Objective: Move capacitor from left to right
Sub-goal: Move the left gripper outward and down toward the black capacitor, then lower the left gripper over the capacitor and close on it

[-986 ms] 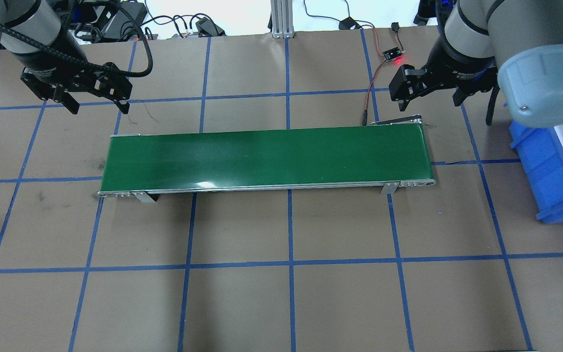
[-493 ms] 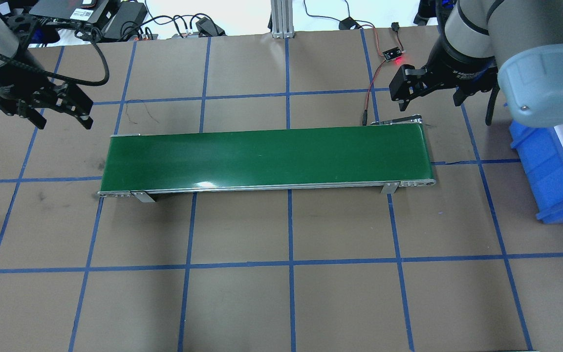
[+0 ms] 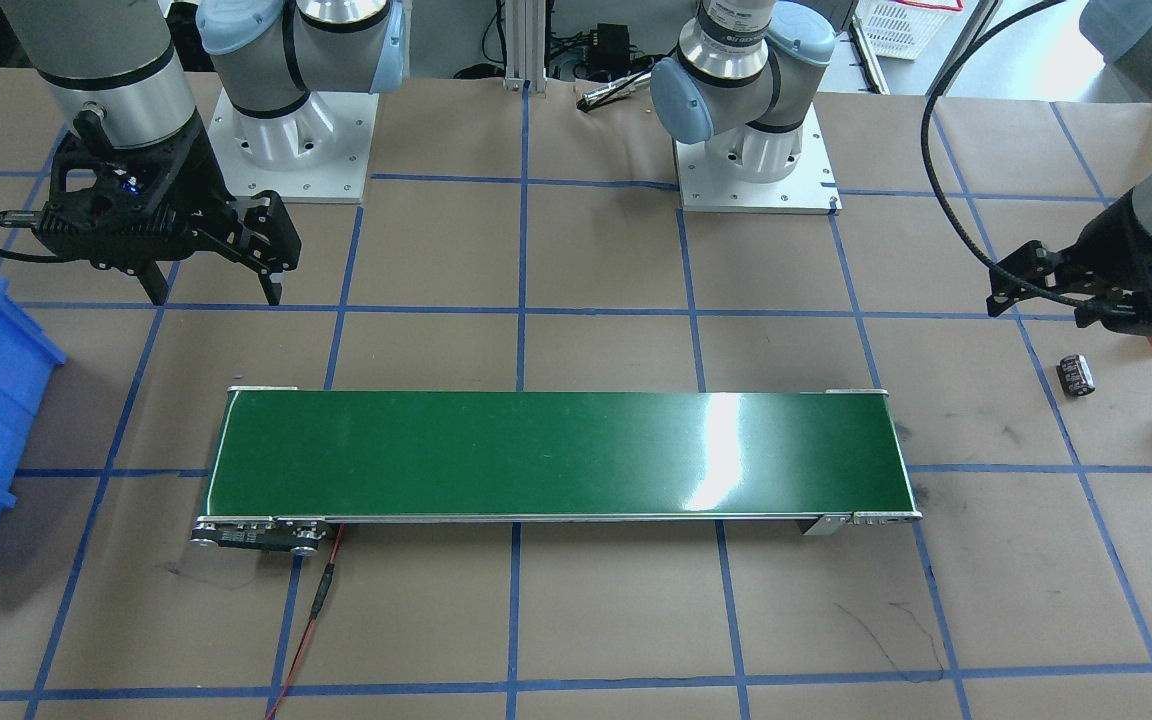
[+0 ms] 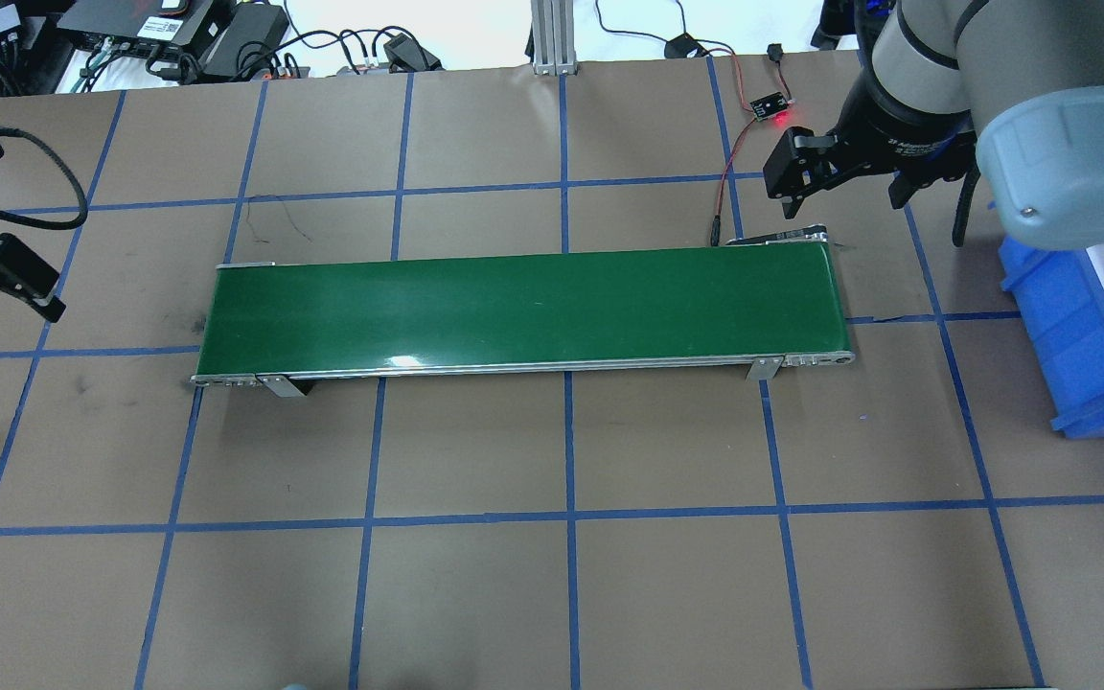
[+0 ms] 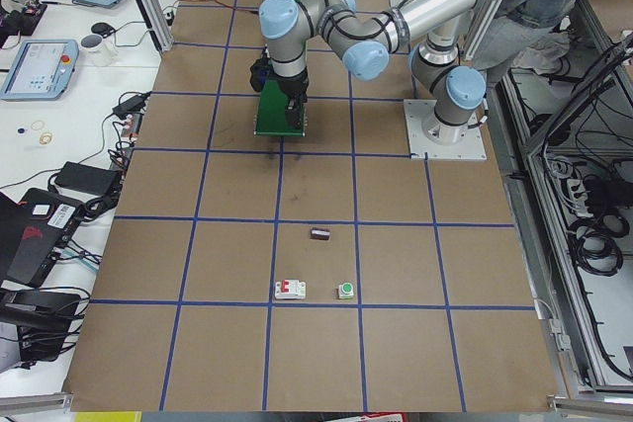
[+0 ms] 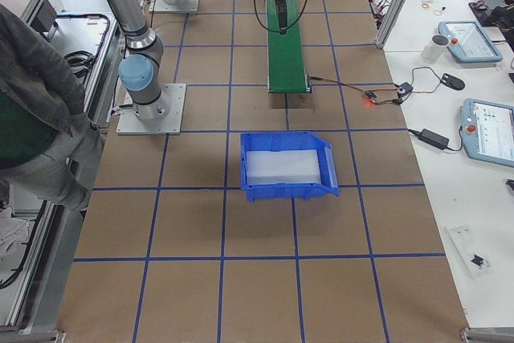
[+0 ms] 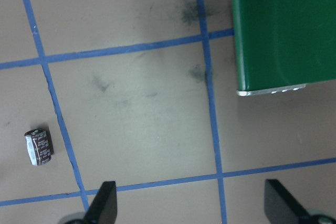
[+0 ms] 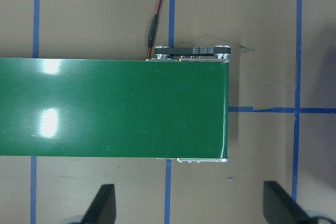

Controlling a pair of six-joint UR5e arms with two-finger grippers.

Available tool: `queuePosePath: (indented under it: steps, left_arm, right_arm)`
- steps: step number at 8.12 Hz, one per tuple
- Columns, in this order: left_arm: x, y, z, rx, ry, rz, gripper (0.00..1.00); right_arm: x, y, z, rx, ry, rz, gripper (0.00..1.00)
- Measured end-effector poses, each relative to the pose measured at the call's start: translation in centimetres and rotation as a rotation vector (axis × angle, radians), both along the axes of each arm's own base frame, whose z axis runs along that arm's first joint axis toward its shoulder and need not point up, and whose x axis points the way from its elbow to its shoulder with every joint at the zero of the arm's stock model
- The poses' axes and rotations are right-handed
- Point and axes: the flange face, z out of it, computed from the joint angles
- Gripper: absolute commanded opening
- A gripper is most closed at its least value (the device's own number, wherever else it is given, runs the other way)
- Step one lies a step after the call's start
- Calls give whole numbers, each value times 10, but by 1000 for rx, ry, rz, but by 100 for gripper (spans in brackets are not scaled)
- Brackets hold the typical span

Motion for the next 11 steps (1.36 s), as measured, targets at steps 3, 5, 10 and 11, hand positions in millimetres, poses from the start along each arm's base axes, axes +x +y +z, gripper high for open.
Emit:
queuePosePath:
  steps: [3, 5, 10, 11]
  left_arm:
    - [76, 16, -49, 39, 36, -9, 100]
    - [127, 25, -80, 32, 49, -21, 100]
    - [209, 31, -139, -30, 8, -17, 99]
    - [216, 30, -147, -34, 5, -12, 97]
  right_arm:
    - [0, 0, 0, 0, -1, 1, 100]
    - [0, 0, 0, -1, -1, 1, 100]
    - [0, 0, 0, 1, 1, 1, 100]
    - [0, 0, 0, 1, 1, 1, 100]
